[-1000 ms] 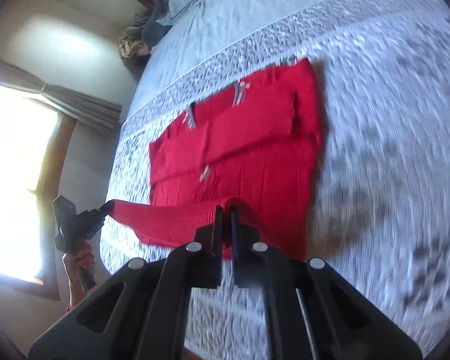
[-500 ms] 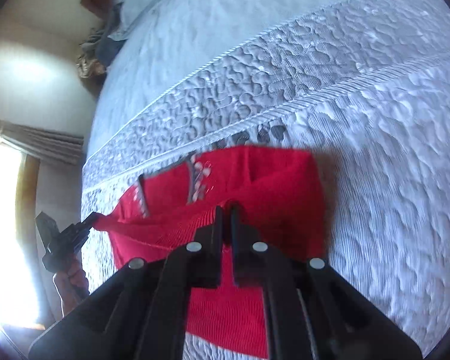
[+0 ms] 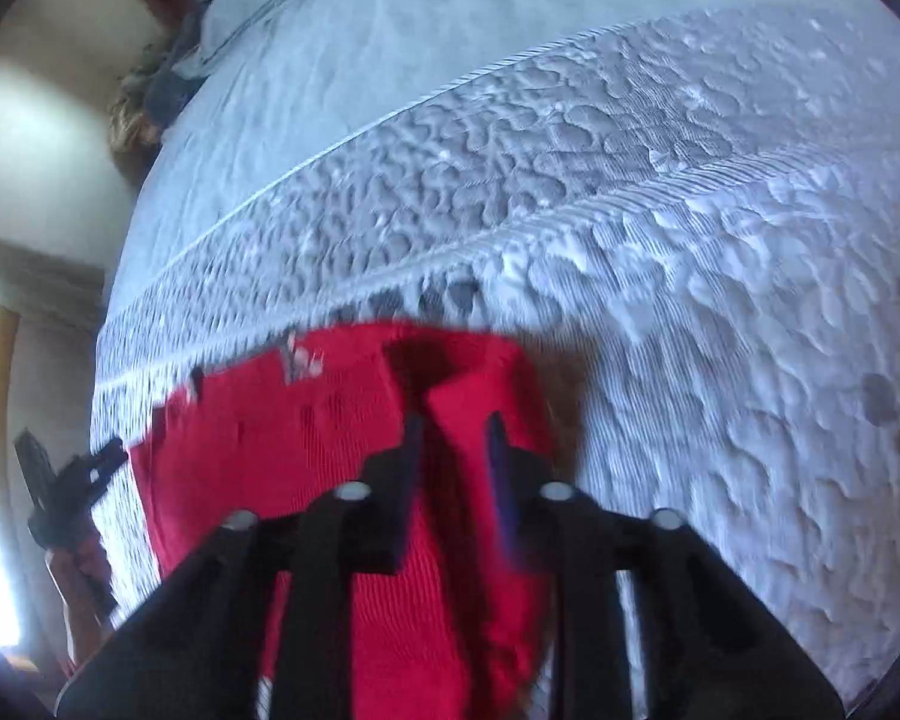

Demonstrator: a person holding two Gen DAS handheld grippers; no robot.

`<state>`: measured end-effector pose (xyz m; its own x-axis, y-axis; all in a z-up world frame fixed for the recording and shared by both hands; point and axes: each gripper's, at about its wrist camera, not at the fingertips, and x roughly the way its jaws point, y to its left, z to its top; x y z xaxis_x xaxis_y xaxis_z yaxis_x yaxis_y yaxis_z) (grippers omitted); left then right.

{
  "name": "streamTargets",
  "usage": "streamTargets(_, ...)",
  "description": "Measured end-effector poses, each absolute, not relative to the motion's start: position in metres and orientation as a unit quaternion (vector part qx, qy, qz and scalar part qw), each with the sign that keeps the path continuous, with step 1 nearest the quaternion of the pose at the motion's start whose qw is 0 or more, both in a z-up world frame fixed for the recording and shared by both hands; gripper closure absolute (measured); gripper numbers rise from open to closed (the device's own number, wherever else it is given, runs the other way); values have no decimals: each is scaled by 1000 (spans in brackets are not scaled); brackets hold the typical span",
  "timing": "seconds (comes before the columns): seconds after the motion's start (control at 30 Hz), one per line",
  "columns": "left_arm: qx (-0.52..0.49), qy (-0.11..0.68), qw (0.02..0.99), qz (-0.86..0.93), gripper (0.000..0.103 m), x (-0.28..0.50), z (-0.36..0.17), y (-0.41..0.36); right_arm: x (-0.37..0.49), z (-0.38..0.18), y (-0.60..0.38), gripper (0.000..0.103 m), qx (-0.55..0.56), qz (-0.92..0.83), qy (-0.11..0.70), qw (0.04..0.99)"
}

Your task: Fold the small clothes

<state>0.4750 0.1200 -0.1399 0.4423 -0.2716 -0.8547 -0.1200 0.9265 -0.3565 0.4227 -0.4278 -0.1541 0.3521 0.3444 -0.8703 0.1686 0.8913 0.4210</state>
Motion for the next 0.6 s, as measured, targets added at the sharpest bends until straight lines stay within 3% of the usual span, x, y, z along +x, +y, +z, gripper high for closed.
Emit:
streamTargets(0.07,-169,530,830,-39,39,450,-135,130,396,-150,-422,36,212,80,570,790)
streamTargets(0.17,-169,533,828,-49,29,407,-134,146,360,-155,-414,34,207,99,589,775)
streamTargets(0.37,-188,561,803,-71,27,356,-155,151,326,-175,-401,34,213,120,615,750)
streamTargets(0.6,-217,592,770,-99,27,350,-185,127,329,-206,-399,33,256,113,628,726)
